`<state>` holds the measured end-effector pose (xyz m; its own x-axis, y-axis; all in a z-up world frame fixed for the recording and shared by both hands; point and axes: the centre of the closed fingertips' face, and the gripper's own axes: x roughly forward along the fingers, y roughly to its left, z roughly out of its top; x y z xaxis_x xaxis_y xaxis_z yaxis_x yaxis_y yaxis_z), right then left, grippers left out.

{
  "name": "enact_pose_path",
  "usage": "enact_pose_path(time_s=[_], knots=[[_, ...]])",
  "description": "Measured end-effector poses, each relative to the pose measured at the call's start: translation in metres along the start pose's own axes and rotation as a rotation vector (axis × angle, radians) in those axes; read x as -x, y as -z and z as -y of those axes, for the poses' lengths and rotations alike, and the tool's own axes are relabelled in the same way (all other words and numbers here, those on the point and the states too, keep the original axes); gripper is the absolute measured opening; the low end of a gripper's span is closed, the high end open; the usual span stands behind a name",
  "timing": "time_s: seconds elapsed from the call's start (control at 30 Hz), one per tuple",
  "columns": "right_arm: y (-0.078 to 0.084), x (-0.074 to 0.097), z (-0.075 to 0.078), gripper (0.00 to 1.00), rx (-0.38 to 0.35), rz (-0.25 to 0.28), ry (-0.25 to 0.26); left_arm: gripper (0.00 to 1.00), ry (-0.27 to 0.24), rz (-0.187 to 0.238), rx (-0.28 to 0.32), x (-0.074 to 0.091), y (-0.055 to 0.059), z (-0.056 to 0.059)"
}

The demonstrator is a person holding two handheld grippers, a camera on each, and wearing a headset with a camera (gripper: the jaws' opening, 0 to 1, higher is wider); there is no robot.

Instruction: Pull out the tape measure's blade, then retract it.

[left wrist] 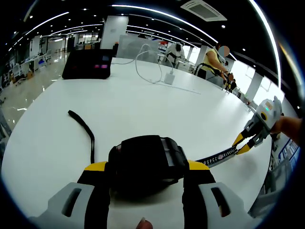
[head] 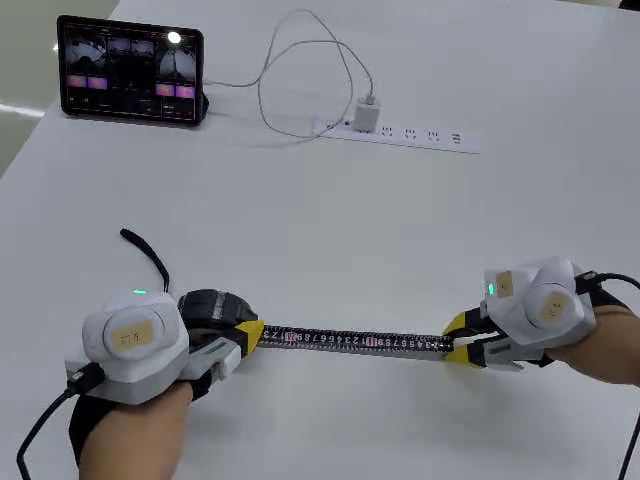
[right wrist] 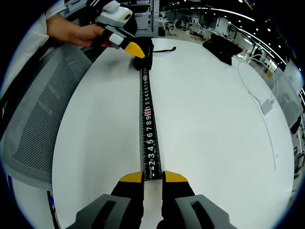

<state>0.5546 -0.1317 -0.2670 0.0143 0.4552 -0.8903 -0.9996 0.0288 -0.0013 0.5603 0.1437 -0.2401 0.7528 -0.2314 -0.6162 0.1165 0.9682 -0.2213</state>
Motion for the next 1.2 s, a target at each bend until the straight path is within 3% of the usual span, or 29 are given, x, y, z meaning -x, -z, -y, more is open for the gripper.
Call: enact_pose_path(time_s=[1.2], knots=[[-0.0002,0.0,0.0007,0.1,-0.01,0.007,0.0,0.6,-0.02,-0.001,0.013,-0.0012,0.0003,0.0005]])
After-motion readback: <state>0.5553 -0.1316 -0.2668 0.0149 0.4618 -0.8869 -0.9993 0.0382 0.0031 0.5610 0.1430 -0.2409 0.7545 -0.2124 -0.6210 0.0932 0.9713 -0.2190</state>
